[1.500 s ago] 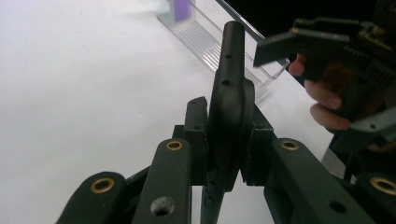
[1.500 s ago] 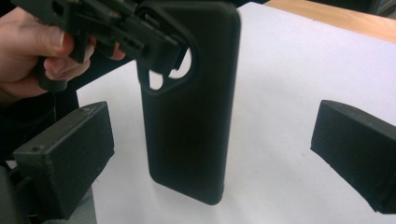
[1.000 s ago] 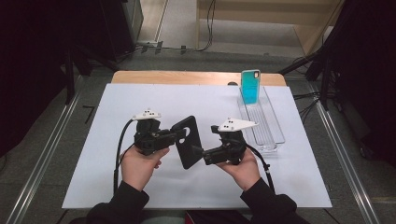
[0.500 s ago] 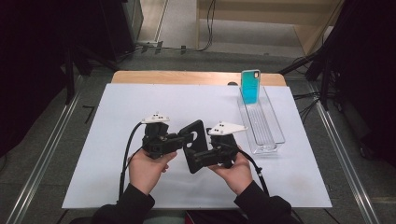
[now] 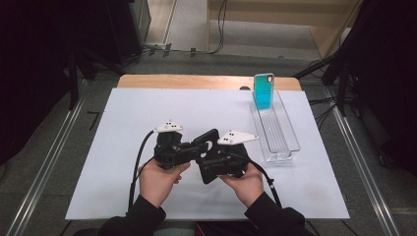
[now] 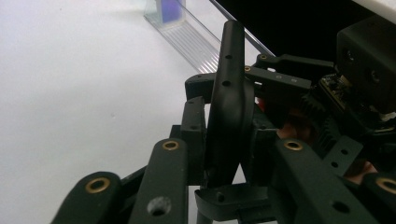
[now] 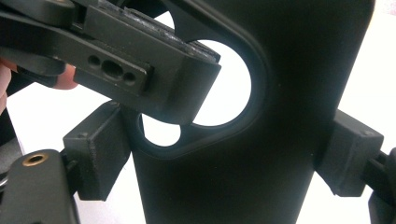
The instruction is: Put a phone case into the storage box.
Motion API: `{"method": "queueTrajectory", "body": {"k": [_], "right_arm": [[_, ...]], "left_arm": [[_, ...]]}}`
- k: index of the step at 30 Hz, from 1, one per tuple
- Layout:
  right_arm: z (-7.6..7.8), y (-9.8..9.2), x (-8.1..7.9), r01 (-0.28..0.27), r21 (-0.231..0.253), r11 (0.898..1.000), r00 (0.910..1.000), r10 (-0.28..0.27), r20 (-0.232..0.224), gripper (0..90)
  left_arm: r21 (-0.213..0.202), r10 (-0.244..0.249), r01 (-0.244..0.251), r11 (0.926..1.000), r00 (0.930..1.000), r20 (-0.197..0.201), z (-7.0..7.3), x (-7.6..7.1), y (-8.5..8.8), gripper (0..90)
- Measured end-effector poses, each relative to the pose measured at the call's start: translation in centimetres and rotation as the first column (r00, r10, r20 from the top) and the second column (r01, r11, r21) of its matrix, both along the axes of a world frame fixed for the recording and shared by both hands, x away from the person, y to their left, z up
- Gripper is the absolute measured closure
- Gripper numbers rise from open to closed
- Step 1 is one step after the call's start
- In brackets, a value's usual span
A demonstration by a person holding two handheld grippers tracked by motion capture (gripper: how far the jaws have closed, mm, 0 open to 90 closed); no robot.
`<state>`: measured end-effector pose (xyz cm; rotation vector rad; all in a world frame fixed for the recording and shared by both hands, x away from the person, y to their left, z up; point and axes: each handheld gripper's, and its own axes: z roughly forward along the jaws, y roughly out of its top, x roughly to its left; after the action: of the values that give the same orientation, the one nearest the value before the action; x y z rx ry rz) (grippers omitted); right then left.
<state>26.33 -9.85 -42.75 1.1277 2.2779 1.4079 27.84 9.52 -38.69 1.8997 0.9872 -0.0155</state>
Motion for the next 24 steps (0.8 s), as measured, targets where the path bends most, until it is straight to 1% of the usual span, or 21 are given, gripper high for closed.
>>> {"method": "queueTrajectory", "body": {"k": [1,2,4,6,7,9,10,12,13,16,19,20,22,23,24], "right_arm": [[0.0,0.0,0.0,0.002,-0.004,1.0,1.0,-0.002,0.001,13.7],[0.0,-0.1,0.0,0.003,-0.005,1.0,1.0,-0.003,0.003,13.8],[0.0,-0.3,0.2,0.008,0.0,1.0,1.0,-0.008,-0.002,13.8],[-0.1,-0.7,0.5,0.014,0.005,1.0,0.9998,-0.014,-0.012,13.9],[-0.1,-0.9,0.6,0.017,0.003,1.0,0.9998,-0.017,-0.013,13.8],[-0.1,-1.3,0.8,0.023,0.006,1.0,0.9996,-0.023,-0.015,13.9],[-0.1,-1.5,0.9,0.023,0.006,1.0,0.9996,-0.023,-0.015,13.9],[0.0,-1.9,1.2,0.019,0.014,1.0,0.9997,-0.018,-0.016,13.8],[0.0,-2.1,1.3,0.014,0.011,1.0,0.9998,-0.014,-0.012,13.9],[0.1,-2.8,1.7,0.0,0.013,1.0,0.9998,0.0,-0.022,13.8],[0.3,-3.5,2.1,-0.027,0.027,0.999,0.9993,0.028,-0.027,13.8],[0.4,-3.8,2.2,-0.043,0.028,0.999,0.9988,0.043,-0.023,13.8],[0.6,-4.1,2.4,-0.055,0.035,0.998,0.9982,0.056,-0.022,13.8],[0.7,-4.2,2.4,-0.062,0.029,0.998,0.9977,0.063,-0.024,13.8],[0.8,-4.4,2.5,-0.068,0.029,0.997,0.9974,0.069,-0.022,13.8]], "left_arm": [[-0.006,-0.005,0.005,1.0,1.0,0.006,0.0,0.0,0.0,67.9],[-0.006,-0.008,0.008,0.9999,1.0,0.001,0.1,0.0,0.0,60.7],[0.012,-0.006,0.007,0.9999,0.9999,-0.01,0.2,0.2,0.1,51.4],[0.008,-0.004,0.004,1.0,1.0,-0.002,0.4,0.2,0.3,47.0],[0.007,-0.005,0.005,1.0,1.0,-0.005,0.5,0.3,0.5,45.4],[0.006,-0.017,0.017,0.9998,0.9998,0.007,0.7,0.3,0.8,41.9],[-0.001,-0.023,0.023,0.9997,0.9997,0.005,0.8,0.3,0.9,40.7],[-0.02,-0.047,0.047,0.9987,0.9989,-0.004,0.8,0.4,1.2,37.1],[-0.022,-0.057,0.057,0.9981,0.9983,-0.011,0.8,0.5,1.4,35.4],[-0.011,-0.091,0.091,0.9957,0.9958,0.004,0.7,0.6,2.0,33.9],[-0.008,-0.142,0.141,0.9899,0.9899,-0.007,0.4,0.8,2.5,32.6],[-0.003,-0.164,0.164,0.9865,0.9865,-0.01,0.2,0.8,2.7,32.5],[0.013,-0.2,0.2,0.9797,0.9797,-0.018,-0.1,1.0,2.9,30.6],[0.012,-0.211,0.212,0.9773,0.9772,-0.019,-0.3,1.0,3.1,30.6],[0.005,-0.23,0.231,0.973,0.9727,-0.027,-0.5,1.1,3.3,30.6]]}}
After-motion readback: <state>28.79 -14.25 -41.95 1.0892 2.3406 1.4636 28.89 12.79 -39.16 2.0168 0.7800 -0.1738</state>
